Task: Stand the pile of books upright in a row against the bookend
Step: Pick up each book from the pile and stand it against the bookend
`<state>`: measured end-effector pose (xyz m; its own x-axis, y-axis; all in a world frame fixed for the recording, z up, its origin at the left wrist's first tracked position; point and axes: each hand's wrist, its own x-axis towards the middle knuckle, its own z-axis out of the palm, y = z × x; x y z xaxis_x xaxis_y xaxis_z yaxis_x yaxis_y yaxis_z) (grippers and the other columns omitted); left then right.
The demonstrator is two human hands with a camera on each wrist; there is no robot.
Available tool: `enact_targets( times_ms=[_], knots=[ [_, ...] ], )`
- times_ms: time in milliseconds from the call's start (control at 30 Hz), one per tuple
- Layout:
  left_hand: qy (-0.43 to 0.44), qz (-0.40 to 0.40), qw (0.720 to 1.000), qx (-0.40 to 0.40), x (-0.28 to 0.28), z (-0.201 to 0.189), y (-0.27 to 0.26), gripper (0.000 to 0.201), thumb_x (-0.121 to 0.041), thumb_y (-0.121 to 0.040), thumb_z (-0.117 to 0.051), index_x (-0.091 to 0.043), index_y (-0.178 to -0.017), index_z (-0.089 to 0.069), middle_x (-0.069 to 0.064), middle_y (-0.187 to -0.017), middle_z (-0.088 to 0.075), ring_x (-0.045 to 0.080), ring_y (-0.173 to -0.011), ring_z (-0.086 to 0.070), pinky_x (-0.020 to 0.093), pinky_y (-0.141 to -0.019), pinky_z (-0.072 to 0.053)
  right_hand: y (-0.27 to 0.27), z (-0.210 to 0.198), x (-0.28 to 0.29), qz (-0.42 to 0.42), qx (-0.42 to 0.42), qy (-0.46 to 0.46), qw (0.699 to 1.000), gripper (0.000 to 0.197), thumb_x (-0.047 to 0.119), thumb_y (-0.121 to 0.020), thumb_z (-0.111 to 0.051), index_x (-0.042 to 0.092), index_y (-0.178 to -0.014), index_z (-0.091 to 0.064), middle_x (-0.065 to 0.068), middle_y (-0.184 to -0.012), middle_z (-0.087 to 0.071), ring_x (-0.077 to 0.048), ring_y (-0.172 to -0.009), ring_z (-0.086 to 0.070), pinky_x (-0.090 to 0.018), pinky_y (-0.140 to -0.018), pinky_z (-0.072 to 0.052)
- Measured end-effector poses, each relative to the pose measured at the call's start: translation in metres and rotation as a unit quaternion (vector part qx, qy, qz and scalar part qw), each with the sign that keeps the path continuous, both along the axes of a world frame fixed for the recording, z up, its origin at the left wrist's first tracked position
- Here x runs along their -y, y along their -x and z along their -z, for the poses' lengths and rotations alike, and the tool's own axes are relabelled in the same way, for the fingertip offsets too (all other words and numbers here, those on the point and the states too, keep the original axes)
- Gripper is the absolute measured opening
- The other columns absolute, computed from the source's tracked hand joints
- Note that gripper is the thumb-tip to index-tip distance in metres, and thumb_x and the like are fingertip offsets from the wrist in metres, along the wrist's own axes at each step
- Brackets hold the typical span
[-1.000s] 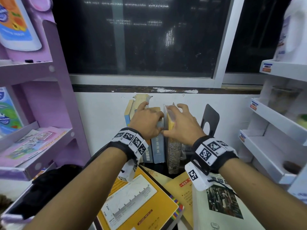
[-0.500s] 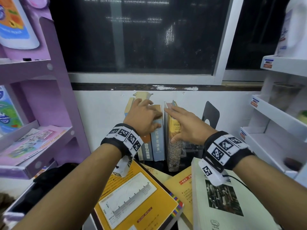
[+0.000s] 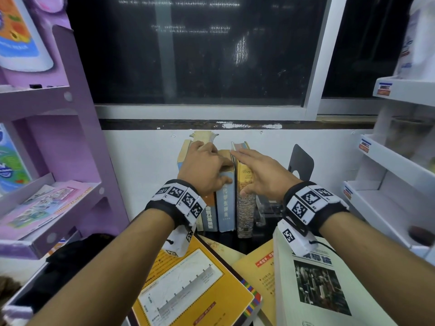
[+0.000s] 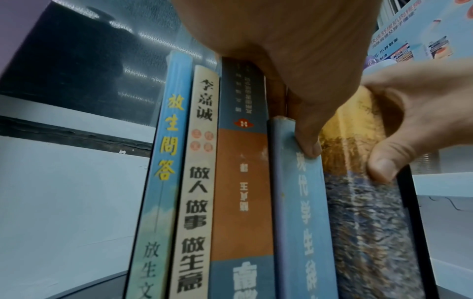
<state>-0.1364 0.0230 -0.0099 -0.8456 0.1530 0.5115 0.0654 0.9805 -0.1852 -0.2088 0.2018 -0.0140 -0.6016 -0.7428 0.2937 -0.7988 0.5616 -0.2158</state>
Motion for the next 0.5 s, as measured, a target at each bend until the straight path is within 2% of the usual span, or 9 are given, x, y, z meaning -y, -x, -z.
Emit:
enact_targets(
  times_ms=[167,367,500],
  knots=[
    [-0.013,-0.006,1.000,0.003,-0.002,0.002,0.000,0.047,-0.062,-0.080,-0.058,-0.039,-0.121,-0.062,-0.008,-0.107,-0.068,0.014,-0.118,-0.044,0.041,-0.106,-0.023,0.017,0.007,0.006,0.012,-0.001,0.036,0.999,0.107,0.032,-0.064,-0.087,0.029,-0.151,-0.025,0.002,-0.158,-0.024,-0.017,-0.143,-0.025,-0.038,-0.115,-0.028],
    [-0.020,0.000,1.000,-0.020,0.001,0.005,0.003,0.044,-0.063,-0.078,-0.057,-0.037,-0.112,-0.067,-0.011,-0.101,-0.071,0.014,-0.111,-0.048,0.040,-0.104,-0.024,0.025,0.007,0.017,0.002,-0.003,0.047,0.999,0.106,0.030,-0.062,-0.088,0.028,-0.150,-0.029,0.002,-0.156,-0.026,-0.016,-0.143,-0.026,-0.036,-0.116,-0.025],
    [-0.021,-0.004,0.998,-0.052,0.001,0.009,0.004,0.043,-0.060,-0.071,-0.055,-0.033,-0.100,-0.072,-0.009,-0.085,-0.071,0.016,-0.102,-0.053,0.039,-0.099,-0.027,0.024,0.006,0.015,0.003,-0.018,0.052,0.998,0.105,0.033,-0.061,-0.088,0.029,-0.149,-0.031,0.002,-0.155,-0.029,-0.015,-0.141,-0.029,-0.031,-0.115,-0.026]
  ],
)
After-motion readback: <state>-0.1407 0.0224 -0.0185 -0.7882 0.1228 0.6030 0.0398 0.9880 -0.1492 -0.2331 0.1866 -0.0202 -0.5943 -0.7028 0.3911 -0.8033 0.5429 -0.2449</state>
